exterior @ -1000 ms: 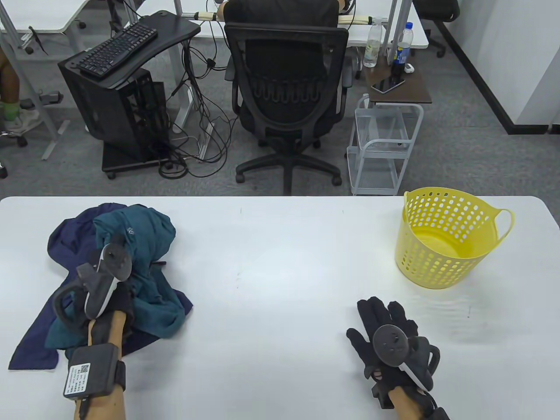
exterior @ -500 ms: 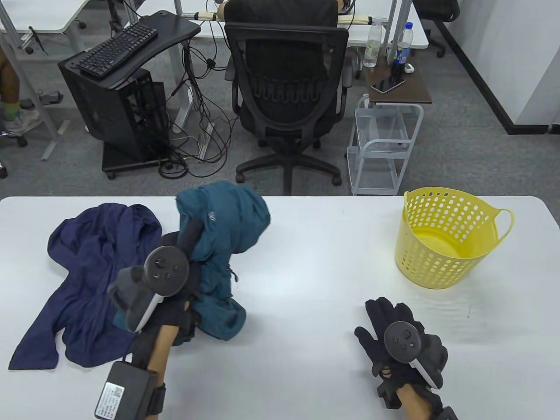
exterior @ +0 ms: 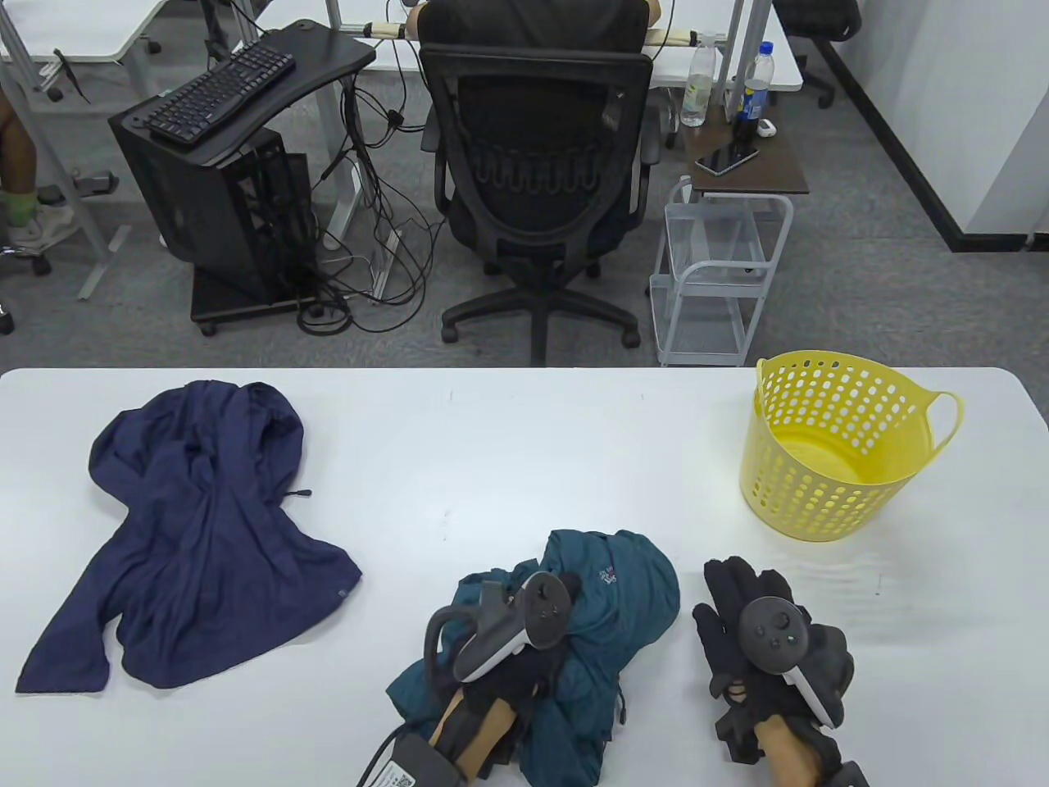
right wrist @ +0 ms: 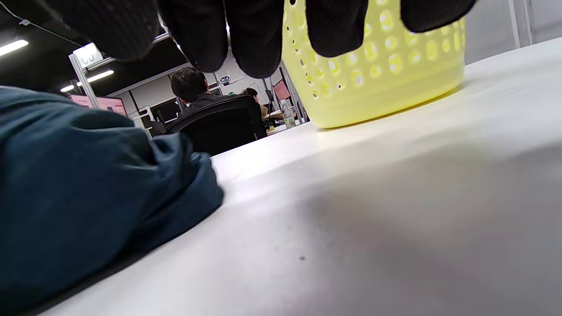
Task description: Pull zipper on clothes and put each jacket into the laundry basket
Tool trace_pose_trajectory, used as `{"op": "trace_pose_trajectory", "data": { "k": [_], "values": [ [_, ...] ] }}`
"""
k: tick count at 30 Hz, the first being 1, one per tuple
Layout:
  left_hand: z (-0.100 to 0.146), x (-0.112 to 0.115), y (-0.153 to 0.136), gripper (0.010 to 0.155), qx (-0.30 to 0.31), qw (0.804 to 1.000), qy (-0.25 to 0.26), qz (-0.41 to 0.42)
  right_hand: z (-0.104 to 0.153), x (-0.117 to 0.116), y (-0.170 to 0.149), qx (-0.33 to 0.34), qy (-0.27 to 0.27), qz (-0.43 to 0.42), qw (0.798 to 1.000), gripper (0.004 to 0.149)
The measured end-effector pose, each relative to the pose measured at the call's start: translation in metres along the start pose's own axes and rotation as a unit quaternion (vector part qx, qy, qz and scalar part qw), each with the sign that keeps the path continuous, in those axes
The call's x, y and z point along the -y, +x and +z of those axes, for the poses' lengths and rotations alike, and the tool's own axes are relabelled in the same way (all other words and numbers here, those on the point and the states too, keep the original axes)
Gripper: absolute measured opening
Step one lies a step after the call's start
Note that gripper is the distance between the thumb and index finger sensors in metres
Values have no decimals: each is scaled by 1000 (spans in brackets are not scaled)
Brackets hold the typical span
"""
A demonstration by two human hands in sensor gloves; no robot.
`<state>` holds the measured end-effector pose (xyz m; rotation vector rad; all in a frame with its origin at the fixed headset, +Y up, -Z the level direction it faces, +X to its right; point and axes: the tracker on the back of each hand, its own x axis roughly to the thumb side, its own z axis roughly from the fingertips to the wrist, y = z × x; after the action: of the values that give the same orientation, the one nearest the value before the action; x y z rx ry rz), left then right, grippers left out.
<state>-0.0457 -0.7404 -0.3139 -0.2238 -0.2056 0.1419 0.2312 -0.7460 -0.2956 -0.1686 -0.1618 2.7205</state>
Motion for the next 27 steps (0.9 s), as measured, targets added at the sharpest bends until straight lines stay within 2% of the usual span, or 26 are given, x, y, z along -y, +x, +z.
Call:
{"op": "trace_pose_trajectory", "data": {
  "k": [2,4,6,9,11,12,14,16,18,23,25,27],
  "values": [
    [-2,14,4,71,0,1000,-17,-26,-1,-2,1,2,6,3,1000,60],
    [3,13,8,78,9,999,-12,-47,-2,-4,1,2,11,6,1000,60],
    [7,7,5,88,22,999,-31,-22,-2,-4,2,1,9,5,1000,60],
    [17,-18,-11,91,44,996,-59,45,0,2,3,3,-4,-2,1000,62],
    [27,-38,-27,89,39,996,-33,75,1,6,5,6,-19,-14,1000,62],
    [34,-49,-38,87,28,996,-4,81,2,9,6,8,-23,-23,999,62],
    [42,-58,-57,80,-4,996,44,82,4,11,11,7,-28,-32,999,59],
    [48,-57,-80,75,-43,992,87,77,8,9,17,-4,-18,-40,999,60],
    [49,-47,-101,70,-72,988,116,76,12,2,26,-43,34,-65,996,67],
    [52,-35,-120,66,-98,989,77,76,11,-26,46,-69,164,-112,978,110],
    [53,-34,-119,66,-91,989,84,84,5,-36,52,-74,173,-74,979,120],
    [54,-33,-115,67,-83,990,75,85,0,-41,55,-78,172,-46,981,120]
  ]
}}
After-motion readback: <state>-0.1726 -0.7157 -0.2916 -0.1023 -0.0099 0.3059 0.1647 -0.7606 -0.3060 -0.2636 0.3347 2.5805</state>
